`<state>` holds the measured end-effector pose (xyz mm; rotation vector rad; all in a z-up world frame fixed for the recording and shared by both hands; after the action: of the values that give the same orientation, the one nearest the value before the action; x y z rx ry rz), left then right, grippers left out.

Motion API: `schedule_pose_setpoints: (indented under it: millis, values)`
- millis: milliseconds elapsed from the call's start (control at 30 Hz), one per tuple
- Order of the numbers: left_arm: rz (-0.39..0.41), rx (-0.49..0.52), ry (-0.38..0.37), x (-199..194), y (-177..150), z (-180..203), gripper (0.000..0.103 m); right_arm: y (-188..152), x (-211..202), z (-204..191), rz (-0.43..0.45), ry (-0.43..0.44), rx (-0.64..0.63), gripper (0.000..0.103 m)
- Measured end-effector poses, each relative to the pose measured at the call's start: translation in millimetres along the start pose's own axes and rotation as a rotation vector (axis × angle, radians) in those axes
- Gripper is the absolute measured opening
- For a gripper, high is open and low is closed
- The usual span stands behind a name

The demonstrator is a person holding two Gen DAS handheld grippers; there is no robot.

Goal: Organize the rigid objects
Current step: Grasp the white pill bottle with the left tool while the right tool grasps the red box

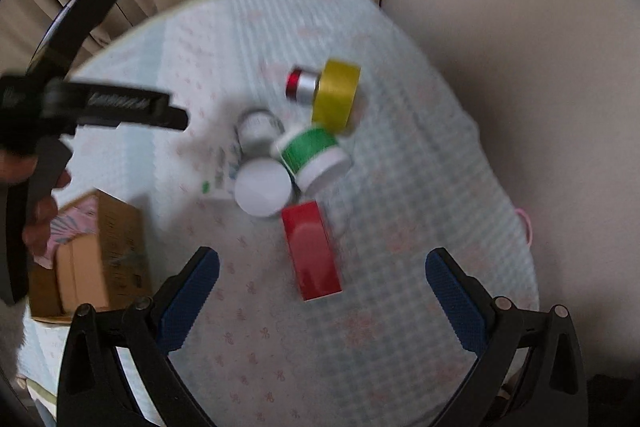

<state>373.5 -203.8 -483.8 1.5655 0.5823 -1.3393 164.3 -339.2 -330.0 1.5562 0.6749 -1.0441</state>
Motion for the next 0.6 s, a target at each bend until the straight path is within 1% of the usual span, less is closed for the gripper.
schedule_pose_setpoints:
  millis: [33,133,200,233,300,367,467,500,600]
  values:
    - [-0.025,0.012,0.001,15,-1,4,0.102,-2,9,0,-0.017,-0.003,-0.005,0.094]
    - [-0.082,0.023,0.001,42,-7,8,0.099,-13,42,1,-0.065,-0.023,-0.017,0.087]
    - [-0.111,0.021,0.007,59,-10,9,0.097,-20,60,-1,-0.098,-0.028,-0.034,0.085]
    - [-0.124,0.017,0.009,67,-11,9,0.095,-26,68,-2,-0.123,-0.03,-0.041,0.081]
    - [-0.14,0.012,0.012,77,-13,8,0.092,-35,83,-6,-0.165,-0.02,-0.043,0.075]
    - [-0.159,0.004,0.008,86,-16,7,0.088,-44,100,-13,-0.208,-0.011,-0.047,0.072]
    - [-0.18,0.005,0.006,97,-23,8,0.084,-54,116,-18,-0.252,-0.01,-0.067,0.07]
    - [-0.186,0.004,0.008,104,-25,10,0.082,-56,120,-20,-0.263,-0.01,-0.071,0.068]
    - [-0.204,-0.017,0.004,114,-32,10,0.073,-64,133,-22,-0.3,-0.009,-0.072,0.056]
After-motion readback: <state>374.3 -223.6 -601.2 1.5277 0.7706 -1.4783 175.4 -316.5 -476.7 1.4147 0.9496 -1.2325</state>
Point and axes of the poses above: each gripper's, at about its wrist camera, not at the fingertips, and x roughly the way its jaws point, z to its right, y to its top, the point moved 8 cm from there along x, roughly the way its jaws point, and after that the axes turned 14 degrees about z, right-handed, at the moved point
